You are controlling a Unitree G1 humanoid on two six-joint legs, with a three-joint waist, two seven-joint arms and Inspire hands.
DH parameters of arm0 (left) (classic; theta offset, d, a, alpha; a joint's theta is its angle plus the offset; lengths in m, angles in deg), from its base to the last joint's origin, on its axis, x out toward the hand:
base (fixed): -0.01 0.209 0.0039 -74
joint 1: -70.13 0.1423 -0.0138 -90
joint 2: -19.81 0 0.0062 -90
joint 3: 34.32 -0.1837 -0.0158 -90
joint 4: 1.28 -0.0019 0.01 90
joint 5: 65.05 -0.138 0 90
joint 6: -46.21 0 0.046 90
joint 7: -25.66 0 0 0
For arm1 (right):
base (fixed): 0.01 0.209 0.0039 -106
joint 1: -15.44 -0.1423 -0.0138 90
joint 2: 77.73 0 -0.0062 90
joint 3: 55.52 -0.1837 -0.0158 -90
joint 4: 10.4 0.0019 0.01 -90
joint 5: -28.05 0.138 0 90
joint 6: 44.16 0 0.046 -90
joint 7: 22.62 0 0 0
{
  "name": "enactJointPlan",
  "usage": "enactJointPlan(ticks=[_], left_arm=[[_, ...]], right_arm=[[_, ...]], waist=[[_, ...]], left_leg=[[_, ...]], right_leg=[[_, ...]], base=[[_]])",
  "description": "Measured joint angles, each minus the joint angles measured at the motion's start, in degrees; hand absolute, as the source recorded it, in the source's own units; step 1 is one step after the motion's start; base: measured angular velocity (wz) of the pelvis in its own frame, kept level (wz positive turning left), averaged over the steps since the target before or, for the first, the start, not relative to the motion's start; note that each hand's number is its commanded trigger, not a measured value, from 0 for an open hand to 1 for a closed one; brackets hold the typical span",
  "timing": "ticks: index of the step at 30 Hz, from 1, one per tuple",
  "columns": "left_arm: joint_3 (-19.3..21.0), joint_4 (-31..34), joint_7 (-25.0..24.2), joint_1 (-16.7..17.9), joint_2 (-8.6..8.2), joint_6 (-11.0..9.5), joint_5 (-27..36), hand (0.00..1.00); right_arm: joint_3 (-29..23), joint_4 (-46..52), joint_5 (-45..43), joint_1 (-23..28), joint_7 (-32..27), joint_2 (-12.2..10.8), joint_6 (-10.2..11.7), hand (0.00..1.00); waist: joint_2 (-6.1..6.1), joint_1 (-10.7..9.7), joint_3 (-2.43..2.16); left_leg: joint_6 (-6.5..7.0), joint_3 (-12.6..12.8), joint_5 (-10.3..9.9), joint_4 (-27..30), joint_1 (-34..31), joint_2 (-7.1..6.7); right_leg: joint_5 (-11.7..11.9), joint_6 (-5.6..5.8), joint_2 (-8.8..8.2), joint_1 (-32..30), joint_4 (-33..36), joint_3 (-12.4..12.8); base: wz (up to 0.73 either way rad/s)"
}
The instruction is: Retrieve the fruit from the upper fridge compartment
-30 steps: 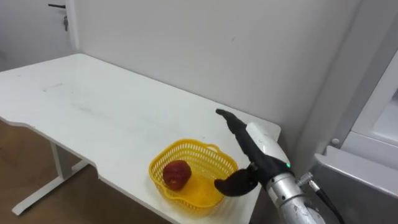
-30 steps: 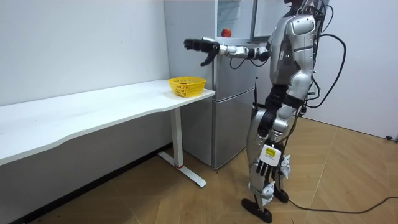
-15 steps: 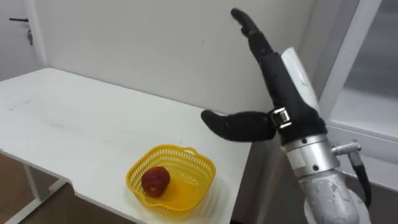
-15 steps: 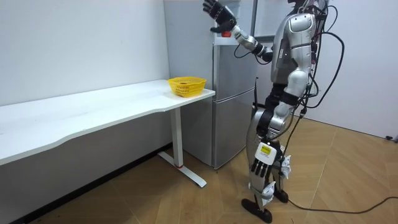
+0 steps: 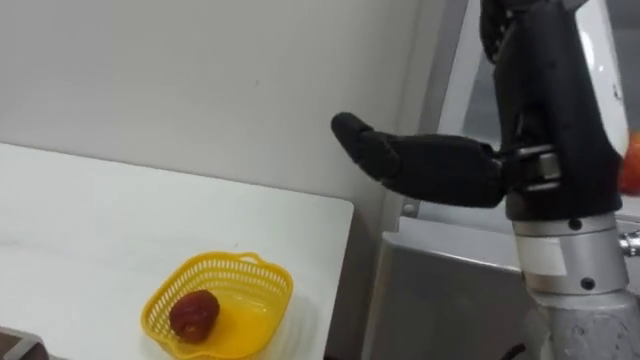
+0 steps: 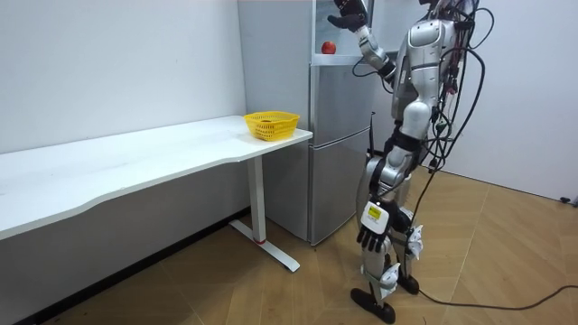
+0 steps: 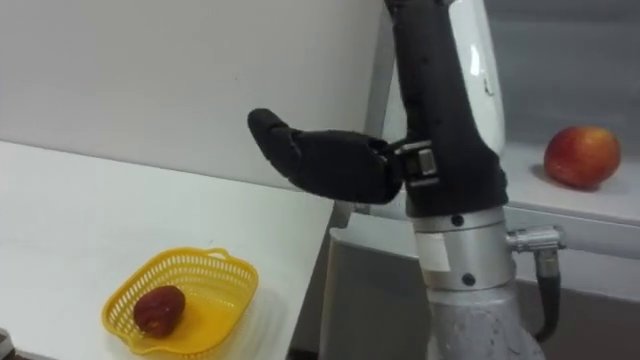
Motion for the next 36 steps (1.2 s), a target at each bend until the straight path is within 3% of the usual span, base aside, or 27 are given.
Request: enactJointPlan(ticks=[2, 5, 12, 19, 22, 24, 31, 36], left_arm=[[0.0, -0.1, 0.0, 0.1, -0.09, 0.0, 0.2, 0.0], [0.1, -0.1, 0.0, 0.0, 0.01, -0.3, 0.5, 0.0], [0.0, -0.4, 0.1, -0.1, 0.1, -2.4, 0.9, 0.0], [0.4, -1.0, 0.1, 0.0, 0.1, -2.8, 1.1, 0.0], [0.5, -1.7, 0.1, 0.2, 0.09, -2.8, 1.4, 0.0], [0.5, -2.1, 0.1, 0.2, 0.16, -2.8, 1.4, 0.0], [1.9, -2.1, -0.3, 1.1, 0.96, -2.6, 0.9, 0.0], [2.9, -1.4, -0.1, 1.4, 1.34, -2.0, 0.9, 0.0]], right_arm=[[-1.6, 1.3, 0.0, 0.0, -1.1, 0.0, 0.2, 0.0], [-3.9, 2.1, 0.2, 0.0, -2.9, 0.3, 1.6, 0.0], [-8.5, 1.8, 0.2, 1.6, -7.5, 2.4, 3.2, 0.0], [-12.1, 1.8, 1.4, 4.3, -10.3, 2.5, 4.2, 0.0], [-12.8, 1.2, 3.1, 6.0, -11.1, 2.6, 4.9, 0.0], [-13.4, -1.6, 5.2, 6.4, -11.3, 4.1, 5.3, 0.0], [-14.0, -9.0, 7.1, 6.7, -11.2, 5.4, 4.8, 0.0], [-14.4, -16.0, 11.2, 6.5, -9.9, 7.1, 1.6, 0.0]], waist=[[0.24, -0.6, 0.08], [0.14, -1.6, -0.14], [-0.17, -3.4, -0.28], [0.06, -4.4, 0.31], [-0.04, -4.4, 0.29], [-0.18, -4.6, 0.21], [-0.78, -4.3, -0.08], [-1.62, -4.2, -0.08]], left_leg=[[0.0, 0.2, 0.0, 0.0, 0.0, 0.02], [0.0, 0.4, 0.0, 0.0, 0.0, 0.05], [0.01, 1.8, 0.0, 0.0, 0.8, 0.13], [0.16, 2.7, -0.2, -0.4, 1.5, 0.84], [0.13, 3.0, -0.3, -0.2, 1.6, 0.91], [0.13, 3.0, -0.3, 0.0, 1.6, 0.9], [0.11, 2.6, -0.3, 0.0, 1.7, 0.75], [0.11, 2.2, -0.3, -0.1, 1.5, 0.79]], right_leg=[[0.0, 0.0, -0.02, -0.2, 0.0, 0.1], [0.0, 0.0, -0.03, -0.5, 0.0, 0.0], [0.0, 0.0, -0.14, -0.4, 0.0, 0.8], [0.1, -0.08, 0.02, 0.0, 0.1, 1.5], [0.1, -0.13, 0.11, 0.1, 0.2, 1.5], [0.1, -0.19, 0.1, 0.1, 0.3, 1.5], [0.2, -0.28, 0.25, 0.1, 0.3, 1.5], [0.2, -0.29, 0.29, 0.1, 0.2, 1.4]], base=[[-0.06], [-0.04], [-0.09], [-0.07], [-0.03], [0.0], [0.0], [0.01]])
